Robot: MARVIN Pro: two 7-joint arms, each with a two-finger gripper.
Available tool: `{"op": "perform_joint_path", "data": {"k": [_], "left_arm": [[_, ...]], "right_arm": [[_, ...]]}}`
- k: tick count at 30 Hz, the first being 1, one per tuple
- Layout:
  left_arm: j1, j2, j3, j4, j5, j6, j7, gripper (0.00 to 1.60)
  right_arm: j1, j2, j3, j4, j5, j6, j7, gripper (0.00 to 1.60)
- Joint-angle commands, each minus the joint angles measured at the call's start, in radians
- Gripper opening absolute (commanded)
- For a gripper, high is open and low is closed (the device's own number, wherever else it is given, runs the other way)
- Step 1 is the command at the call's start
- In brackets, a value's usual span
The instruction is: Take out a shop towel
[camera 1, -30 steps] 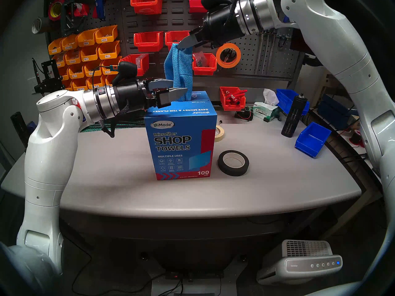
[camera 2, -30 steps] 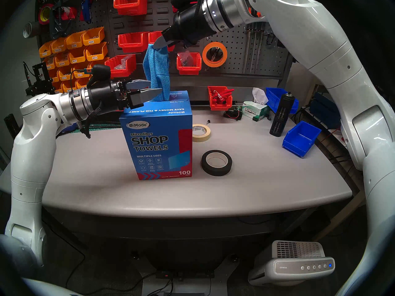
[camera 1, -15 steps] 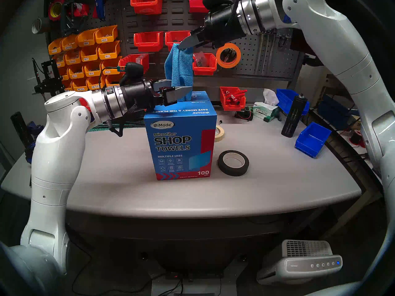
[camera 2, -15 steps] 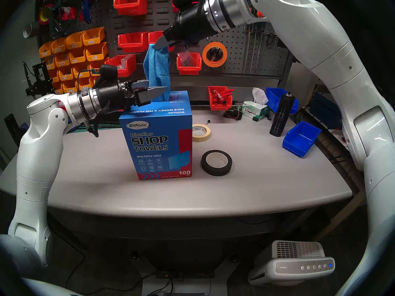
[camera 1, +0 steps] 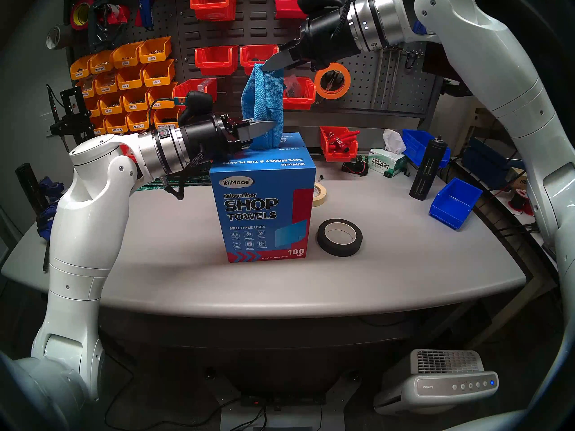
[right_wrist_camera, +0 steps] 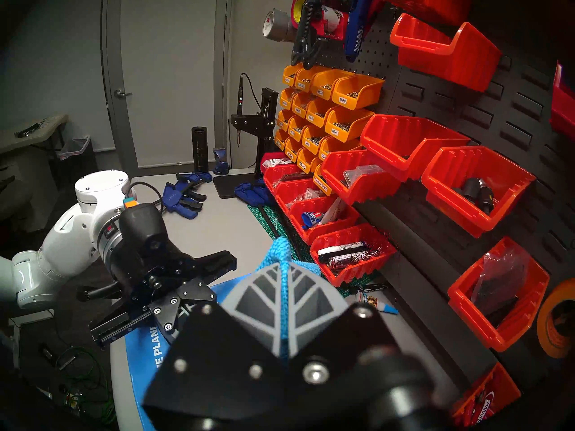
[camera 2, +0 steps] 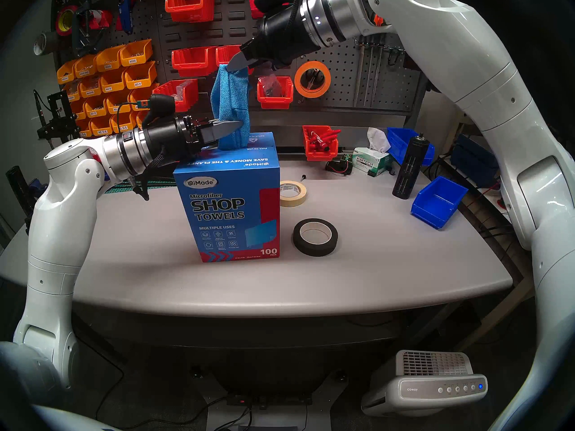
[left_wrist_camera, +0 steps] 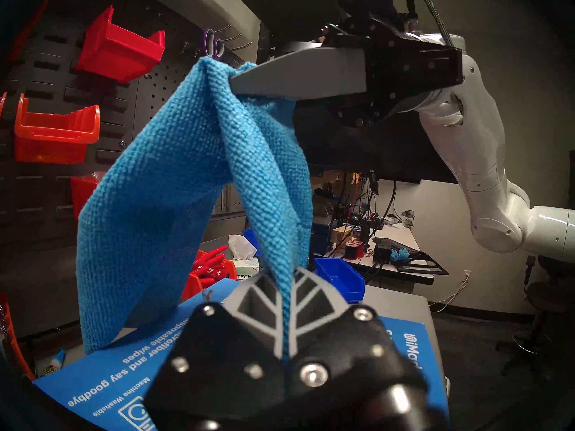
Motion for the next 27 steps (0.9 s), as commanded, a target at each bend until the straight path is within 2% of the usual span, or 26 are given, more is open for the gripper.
{"op": "perform_joint_path", "data": {"k": [1,9,23,24,26,27], "left_arm": [[0.007,0.009,-0.018,-0.005,-0.001,-0.007,-0.003,0.0],[0.022,0.017,-0.025,-0.004,-0.001,-0.015,-0.006,0.0],[0.03,0.025,-0.023,-0.006,-0.008,-0.026,-0.007,0.0],[0.03,0.025,-0.023,-0.006,-0.008,-0.026,-0.007,0.02],[0.031,0.025,-0.021,-0.007,-0.009,-0.026,-0.006,0.16],[0.031,0.026,-0.019,-0.007,-0.008,-0.026,-0.007,0.16]], "right_arm": [[0.029,-0.014,0.032,0.009,0.0,-0.024,-0.015,0.0],[0.021,-0.032,0.05,0.012,0.004,-0.056,-0.052,0.0],[0.022,-0.035,0.071,0.013,0.012,-0.069,-0.083,0.0],[0.023,-0.034,0.071,0.015,0.01,-0.07,-0.083,0.0],[0.024,-0.028,0.073,0.02,0.006,-0.072,-0.088,0.0],[0.025,-0.026,0.073,0.022,0.006,-0.072,-0.086,0.0]]}}
